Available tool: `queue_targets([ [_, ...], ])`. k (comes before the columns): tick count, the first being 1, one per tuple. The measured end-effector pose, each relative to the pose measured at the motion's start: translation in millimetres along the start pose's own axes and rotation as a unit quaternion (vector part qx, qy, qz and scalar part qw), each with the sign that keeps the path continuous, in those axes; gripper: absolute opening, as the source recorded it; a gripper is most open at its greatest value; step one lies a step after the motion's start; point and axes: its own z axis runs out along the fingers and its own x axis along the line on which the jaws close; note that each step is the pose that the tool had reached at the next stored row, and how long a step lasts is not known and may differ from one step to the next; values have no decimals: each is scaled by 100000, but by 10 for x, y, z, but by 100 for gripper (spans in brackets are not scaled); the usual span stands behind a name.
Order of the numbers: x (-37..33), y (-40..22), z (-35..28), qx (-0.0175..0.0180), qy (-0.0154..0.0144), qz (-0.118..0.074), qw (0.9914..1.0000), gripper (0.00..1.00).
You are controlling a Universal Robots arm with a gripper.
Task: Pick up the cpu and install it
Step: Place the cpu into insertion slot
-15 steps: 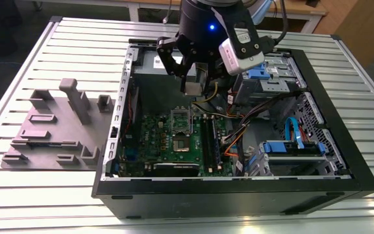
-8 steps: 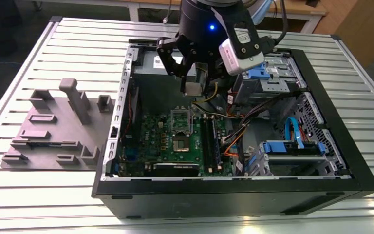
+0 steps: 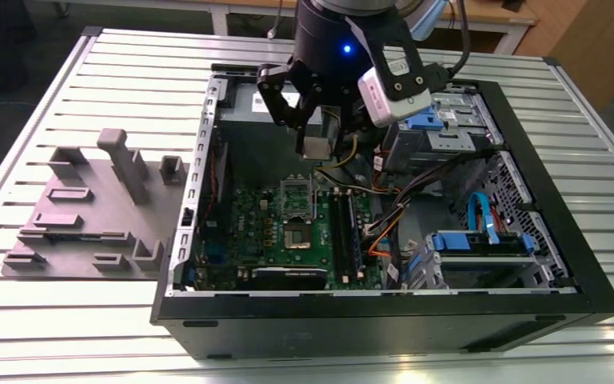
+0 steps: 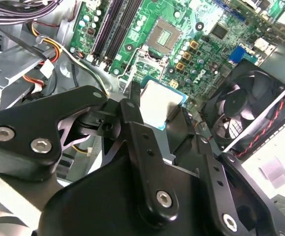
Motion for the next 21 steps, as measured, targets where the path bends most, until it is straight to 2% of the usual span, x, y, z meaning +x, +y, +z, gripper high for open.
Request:
queue_targets([
  [8,-2,-48,122,1,-2,4,100000,45],
  [16,-3,-65,220,-8,-1,-6,100000,45],
  [21,0,-72,310,0,15,-527,99999,45],
])
